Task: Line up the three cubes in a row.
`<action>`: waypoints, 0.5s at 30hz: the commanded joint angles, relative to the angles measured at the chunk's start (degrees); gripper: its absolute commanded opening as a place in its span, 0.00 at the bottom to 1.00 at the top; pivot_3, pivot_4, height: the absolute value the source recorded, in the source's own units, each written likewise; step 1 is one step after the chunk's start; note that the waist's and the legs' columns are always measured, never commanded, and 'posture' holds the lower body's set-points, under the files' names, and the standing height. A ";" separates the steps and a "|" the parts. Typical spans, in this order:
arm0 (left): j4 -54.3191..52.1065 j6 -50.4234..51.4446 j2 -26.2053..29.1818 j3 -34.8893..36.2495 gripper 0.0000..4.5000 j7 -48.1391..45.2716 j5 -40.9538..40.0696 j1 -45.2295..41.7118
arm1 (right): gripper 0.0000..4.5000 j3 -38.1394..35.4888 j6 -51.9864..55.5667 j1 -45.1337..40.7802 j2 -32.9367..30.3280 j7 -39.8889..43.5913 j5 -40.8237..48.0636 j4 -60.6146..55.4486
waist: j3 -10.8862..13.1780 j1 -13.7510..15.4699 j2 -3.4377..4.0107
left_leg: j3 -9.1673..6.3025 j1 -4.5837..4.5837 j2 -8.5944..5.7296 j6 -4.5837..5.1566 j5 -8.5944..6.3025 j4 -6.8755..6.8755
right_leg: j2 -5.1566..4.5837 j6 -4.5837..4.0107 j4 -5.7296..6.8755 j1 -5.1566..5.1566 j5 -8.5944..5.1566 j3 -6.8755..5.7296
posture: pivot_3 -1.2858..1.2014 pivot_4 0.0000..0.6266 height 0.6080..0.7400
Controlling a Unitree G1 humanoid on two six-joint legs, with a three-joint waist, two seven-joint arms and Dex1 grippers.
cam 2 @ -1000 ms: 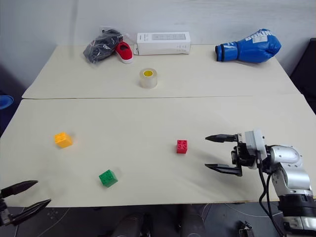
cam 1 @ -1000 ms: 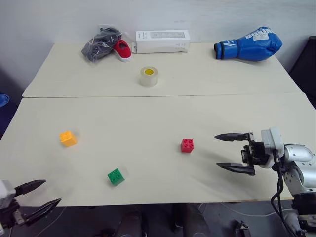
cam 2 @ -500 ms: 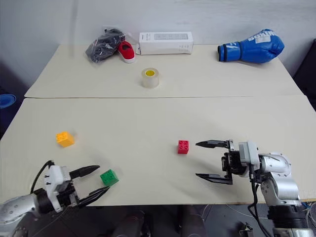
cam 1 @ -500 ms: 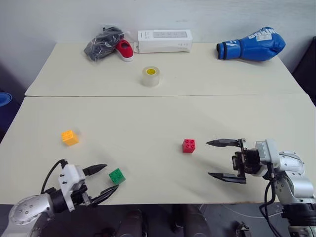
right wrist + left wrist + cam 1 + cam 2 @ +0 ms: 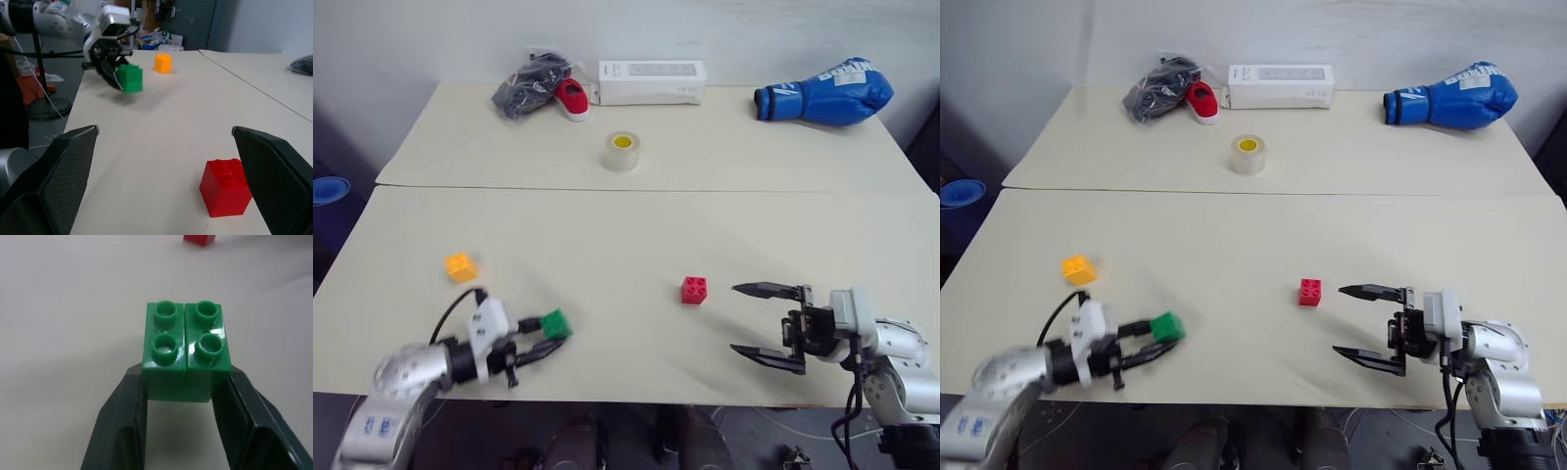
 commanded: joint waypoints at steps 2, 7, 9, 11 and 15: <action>8.28 -0.82 1.79 -10.64 0.33 -8.86 3.38 -16.85 | 1.00 -4.07 -0.28 3.47 -0.29 -2.42 1.42 -3.12 | -0.04 0.00 0.07 | 0.03 -0.01 -0.10 0.04 0.03 0.00 | -0.02 0.03 0.14 0.00 0.01 0.00 | 0.52 0.24 1.00; 24.32 -6.63 -3.45 -21.47 0.33 -15.15 10.13 -32.53 | 1.00 -5.47 -0.08 5.76 0.43 -6.30 1.11 -5.81 | -0.04 -0.22 0.07 | 0.22 -0.02 -0.15 0.11 0.13 0.03 | 0.46 0.12 0.23 -0.01 0.06 0.11 | 0.52 0.24 1.00; 29.96 -8.62 -6.32 -23.15 0.33 -15.91 11.42 -36.32 | 1.00 -5.70 0.09 6.48 0.63 -7.69 1.17 -7.23 | -0.04 -0.34 0.07 | 0.27 -0.02 -0.11 0.10 0.13 0.05 | 0.52 0.12 0.22 -0.04 0.07 0.14 | 0.52 0.24 1.00; 35.36 -10.22 -9.17 -24.12 0.33 -15.82 12.69 -39.75 | 1.00 -5.69 0.34 7.27 0.85 -9.05 1.25 -9.31 | -0.03 -0.31 0.04 | 0.28 -0.03 -0.08 0.09 0.14 0.08 | 0.55 0.12 0.23 -0.05 0.06 0.17 | 0.52 0.24 1.00; 45.44 -16.54 -12.43 -26.51 0.33 -16.49 16.85 -44.37 | 1.00 -5.86 1.58 10.00 1.54 -13.90 0.72 -15.00 | -0.02 -0.09 0.04 | 0.20 -0.10 -0.05 0.09 0.13 0.28 | 0.55 0.12 0.29 -0.05 0.07 0.15 | 0.52 0.24 1.00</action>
